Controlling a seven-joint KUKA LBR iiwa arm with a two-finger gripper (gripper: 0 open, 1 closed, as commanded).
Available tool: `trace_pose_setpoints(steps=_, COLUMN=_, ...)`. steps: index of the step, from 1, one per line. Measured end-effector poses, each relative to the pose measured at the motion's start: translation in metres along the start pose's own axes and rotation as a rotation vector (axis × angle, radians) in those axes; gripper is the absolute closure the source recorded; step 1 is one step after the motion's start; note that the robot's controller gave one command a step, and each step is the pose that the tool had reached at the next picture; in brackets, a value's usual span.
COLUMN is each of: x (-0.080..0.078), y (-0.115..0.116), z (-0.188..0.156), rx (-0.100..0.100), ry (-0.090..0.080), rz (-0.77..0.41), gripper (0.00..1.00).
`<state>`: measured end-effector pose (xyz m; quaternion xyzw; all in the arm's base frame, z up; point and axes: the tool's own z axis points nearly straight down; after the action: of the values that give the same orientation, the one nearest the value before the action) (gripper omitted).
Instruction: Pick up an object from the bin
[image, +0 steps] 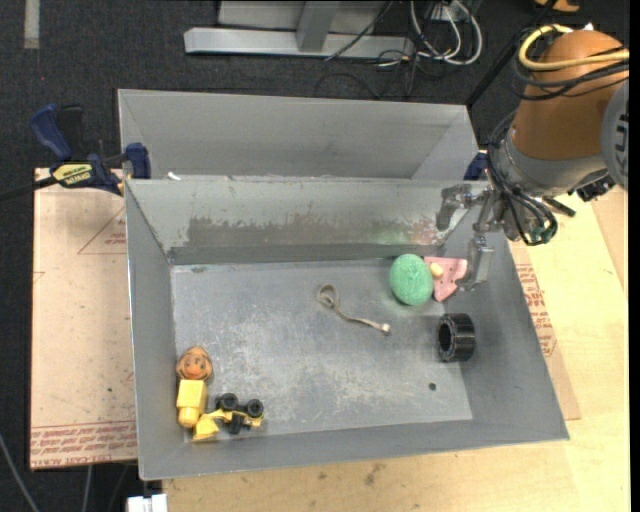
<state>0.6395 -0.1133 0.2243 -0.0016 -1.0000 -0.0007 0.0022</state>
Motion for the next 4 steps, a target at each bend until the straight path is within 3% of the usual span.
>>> trace_pose_setpoints(steps=1, x=-0.001, y=0.000, z=-0.006, rx=0.001, ry=-0.007, rz=-0.002, gripper=0.00)
trace_pose_setpoints(steps=3, x=0.008, y=0.006, z=0.054, rx=0.001, ry=-0.009, rz=-0.056, gripper=0.00)
trace_pose_setpoints(steps=4, x=0.037, y=-0.007, z=0.075, rx=0.001, ry=-0.006, rz=-0.103, gripper=0.00)
